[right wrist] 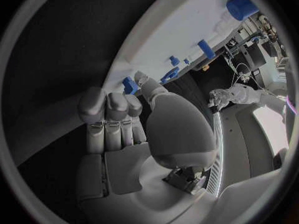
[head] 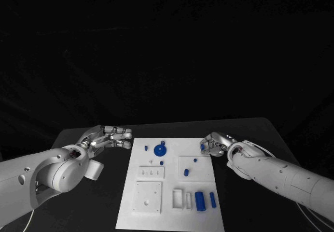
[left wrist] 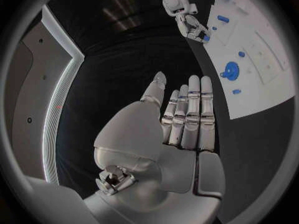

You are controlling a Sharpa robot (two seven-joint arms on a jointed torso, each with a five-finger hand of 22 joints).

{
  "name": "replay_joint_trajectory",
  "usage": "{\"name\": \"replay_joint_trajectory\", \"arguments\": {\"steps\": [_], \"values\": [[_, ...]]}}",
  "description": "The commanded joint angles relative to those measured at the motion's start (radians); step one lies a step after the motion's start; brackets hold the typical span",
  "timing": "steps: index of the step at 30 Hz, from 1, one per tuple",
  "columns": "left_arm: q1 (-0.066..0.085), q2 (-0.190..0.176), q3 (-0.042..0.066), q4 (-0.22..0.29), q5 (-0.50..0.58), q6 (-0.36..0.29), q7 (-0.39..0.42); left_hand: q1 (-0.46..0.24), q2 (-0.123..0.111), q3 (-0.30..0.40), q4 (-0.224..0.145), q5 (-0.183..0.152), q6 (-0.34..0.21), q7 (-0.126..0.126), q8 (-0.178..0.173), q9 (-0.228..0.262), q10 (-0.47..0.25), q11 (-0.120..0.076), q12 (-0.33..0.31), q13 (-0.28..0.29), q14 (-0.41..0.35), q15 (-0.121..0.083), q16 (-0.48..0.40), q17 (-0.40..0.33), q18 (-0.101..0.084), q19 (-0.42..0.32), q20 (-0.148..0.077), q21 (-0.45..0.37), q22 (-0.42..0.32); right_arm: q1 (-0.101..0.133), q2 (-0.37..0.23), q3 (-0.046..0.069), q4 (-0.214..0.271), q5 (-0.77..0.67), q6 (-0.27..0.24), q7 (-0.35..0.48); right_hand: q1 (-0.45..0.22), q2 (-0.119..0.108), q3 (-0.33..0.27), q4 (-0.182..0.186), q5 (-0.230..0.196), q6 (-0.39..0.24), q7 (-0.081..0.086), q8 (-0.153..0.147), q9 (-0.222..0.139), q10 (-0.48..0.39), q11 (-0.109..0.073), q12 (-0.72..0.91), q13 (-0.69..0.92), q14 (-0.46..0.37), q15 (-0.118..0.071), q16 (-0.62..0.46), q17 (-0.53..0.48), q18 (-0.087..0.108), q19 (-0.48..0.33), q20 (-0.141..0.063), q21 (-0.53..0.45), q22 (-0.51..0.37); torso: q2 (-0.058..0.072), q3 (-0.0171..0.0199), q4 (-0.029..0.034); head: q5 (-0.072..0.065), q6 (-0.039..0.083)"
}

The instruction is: Assemble the parts on the task board

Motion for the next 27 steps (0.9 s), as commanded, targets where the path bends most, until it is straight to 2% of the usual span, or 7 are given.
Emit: {"name": "replay_joint_trajectory", "arguments": {"steps": [1, 5, 12, 27], "values": [[0.000, 0.001, 0.000, 0.002, -0.003, 0.017, 0.008, 0.000, -0.004, 0.002, -0.002, 0.002, -0.001, 0.001, 0.002, 0.000, -0.008, 0.002, 0.004, 0.002, -0.005, 0.001, 0.001, -0.001, -0.007, -0.002, 0.002, -0.004, 0.001, -0.001, 0.003, 0.000, -0.001, 0.002, -0.006, -0.006, -0.009, 0.005, 0.026, -0.002, -0.018, 0.009, 0.000, 0.000, 0.001, 0.004, 0.000, 0.004, 0.001, 0.003, 0.002, 0.005, 0.001, -0.008, 0.021, 0.006, 0.004, 0.124, 0.000, 0.0005, 0.0004, 0.001, -0.001], [0.000, 0.001, 0.000, 0.002, -0.003, 0.017, 0.008, 0.000, -0.004, 0.002, -0.002, 0.002, -0.001, 0.001, 0.002, 0.000, -0.008, 0.002, 0.004, 0.002, -0.005, 0.001, 0.001, -0.001, -0.007, -0.002, 0.002, -0.004, 0.001, -0.002, 0.006, 0.000, -0.003, 0.002, -0.008, -0.008, -0.023, 0.004, 0.087, -0.008, -0.044, 0.022, -0.003, 0.000, 0.001, 0.005, -0.002, 0.008, 0.004, 0.003, 0.001, 0.006, 0.003, -0.009, 0.021, 0.004, 0.007, 0.124, -0.001, -0.0008, 0.0001, 0.000, -0.002], [0.000, 0.001, 0.000, 0.002, -0.003, 0.017, 0.007, 0.000, -0.004, 0.002, -0.002, 0.002, -0.001, 0.001, 0.002, 0.000, -0.008, 0.002, 0.004, 0.002, -0.005, 0.001, 0.001, -0.001, -0.007, -0.002, 0.002, -0.004, 0.001, -0.002, 0.012, 0.000, -0.010, 0.002, -0.004, -0.011, -0.029, 0.012, 0.148, -0.013, -0.086, 0.044, -0.007, 0.000, 0.001, 0.006, -0.005, 0.010, 0.007, 0.004, -0.001, 0.008, 0.007, -0.010, 0.020, 0.002, 0.011, 0.125, -0.001, -0.0012, 0.0002, 0.002, -0.003], [0.000, -0.002, 0.000, 0.005, -0.004, 0.018, 0.005, 0.000, -0.004, 0.002, -0.002, 0.002, -0.001, 0.001, 0.002, 0.000, -0.008, 0.002, 0.004, 0.002, -0.005, 0.001, 0.001, -0.001, -0.007, -0.002, 0.002, -0.004, 0.001, -0.005, 0.018, 0.000, -0.019, 0.001, -0.007, -0.021, -0.032, 0.019, 0.193, -0.016, -0.121, 0.064, -0.012, 0.000, 0.002, 0.003, -0.008, 0.005, 0.006, 0.003, -0.004, 0.003, 0.006, -0.010, 0.018, 0.000, 0.008, 0.124, -0.001, -0.0018, -0.0006, 0.001, -0.006]]}}
